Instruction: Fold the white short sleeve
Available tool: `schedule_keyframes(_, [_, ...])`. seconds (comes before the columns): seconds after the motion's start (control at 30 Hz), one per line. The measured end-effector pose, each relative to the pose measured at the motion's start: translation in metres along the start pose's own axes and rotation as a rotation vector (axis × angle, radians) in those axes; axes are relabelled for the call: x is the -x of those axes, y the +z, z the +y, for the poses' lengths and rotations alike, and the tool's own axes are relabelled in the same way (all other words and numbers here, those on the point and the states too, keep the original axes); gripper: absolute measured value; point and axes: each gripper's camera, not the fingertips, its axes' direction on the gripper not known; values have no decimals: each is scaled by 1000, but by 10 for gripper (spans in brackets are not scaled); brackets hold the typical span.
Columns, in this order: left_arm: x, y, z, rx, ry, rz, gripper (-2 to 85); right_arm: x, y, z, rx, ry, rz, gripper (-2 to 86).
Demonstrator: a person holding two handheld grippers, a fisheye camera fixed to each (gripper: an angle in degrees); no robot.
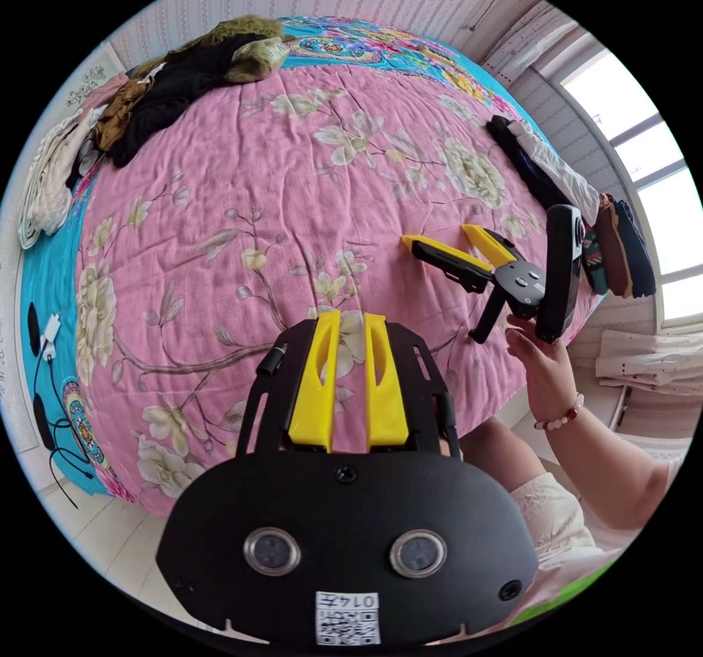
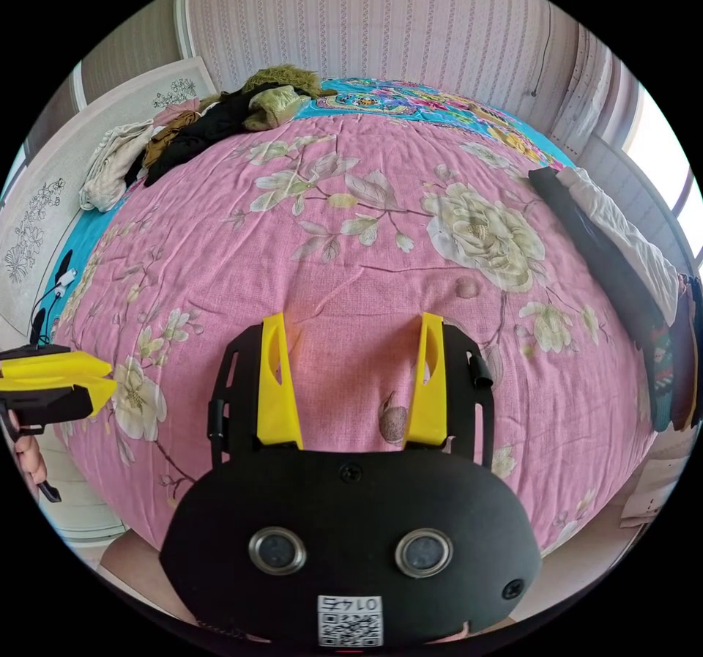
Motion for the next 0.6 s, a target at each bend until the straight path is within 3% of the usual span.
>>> schedule_keyframes(0.4, [11,20,-17,24,-19,-24,68,-6,11,-1,3,-2,-3,239])
schedule_keyframes(0.6, [6,41,-23,12,-76,-136,64,-9,13,-1,3,-1,-2,239])
